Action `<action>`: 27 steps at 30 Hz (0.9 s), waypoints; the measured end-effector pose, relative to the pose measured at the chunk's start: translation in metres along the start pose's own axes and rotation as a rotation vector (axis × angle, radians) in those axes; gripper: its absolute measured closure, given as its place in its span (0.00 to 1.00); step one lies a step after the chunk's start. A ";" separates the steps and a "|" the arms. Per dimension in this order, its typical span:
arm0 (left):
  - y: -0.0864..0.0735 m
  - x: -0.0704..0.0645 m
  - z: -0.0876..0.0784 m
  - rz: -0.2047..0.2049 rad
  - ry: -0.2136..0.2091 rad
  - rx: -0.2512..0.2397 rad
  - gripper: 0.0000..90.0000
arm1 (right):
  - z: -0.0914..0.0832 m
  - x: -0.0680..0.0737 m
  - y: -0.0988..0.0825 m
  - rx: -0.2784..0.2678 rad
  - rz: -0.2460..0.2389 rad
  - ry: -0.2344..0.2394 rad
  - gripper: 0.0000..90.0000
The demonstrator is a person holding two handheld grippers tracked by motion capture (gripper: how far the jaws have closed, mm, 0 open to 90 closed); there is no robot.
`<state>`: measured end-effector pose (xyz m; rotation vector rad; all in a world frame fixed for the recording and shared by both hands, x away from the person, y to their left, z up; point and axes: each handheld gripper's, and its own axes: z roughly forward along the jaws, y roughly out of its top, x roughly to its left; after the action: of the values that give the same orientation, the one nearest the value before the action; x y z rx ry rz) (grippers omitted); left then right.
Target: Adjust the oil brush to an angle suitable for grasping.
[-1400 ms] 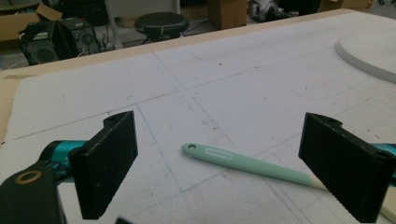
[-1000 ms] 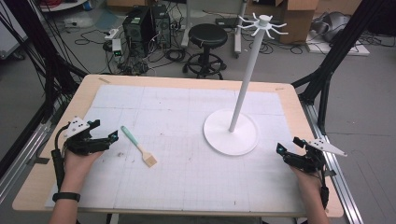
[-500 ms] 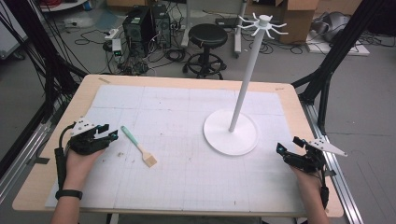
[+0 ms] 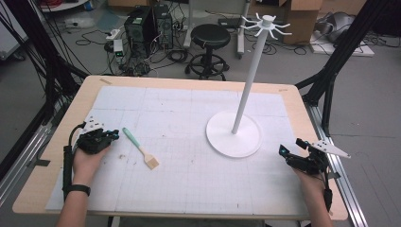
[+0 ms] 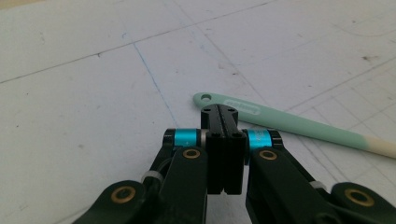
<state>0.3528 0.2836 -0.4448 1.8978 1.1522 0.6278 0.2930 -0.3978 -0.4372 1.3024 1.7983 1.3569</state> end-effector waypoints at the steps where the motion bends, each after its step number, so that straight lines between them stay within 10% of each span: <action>1: 0.000 0.000 0.002 -0.003 0.000 -0.006 1.00 | 0.000 0.000 0.000 0.001 0.003 0.000 0.18; 8: 0.002 0.002 0.013 -0.037 0.024 0.050 1.00 | 0.000 0.000 0.000 0.001 0.002 0.003 0.18; 14: 0.013 -0.004 0.026 0.013 0.009 0.097 1.00 | 0.000 0.000 0.000 0.003 0.005 0.004 0.18; 27: 0.026 -0.011 0.044 0.011 -0.021 0.097 1.00 | 0.000 0.000 0.000 0.002 0.005 0.008 0.18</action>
<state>0.3931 0.2501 -0.4475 1.9889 1.1785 0.5654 0.2929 -0.3977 -0.4371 1.3057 1.8030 1.3648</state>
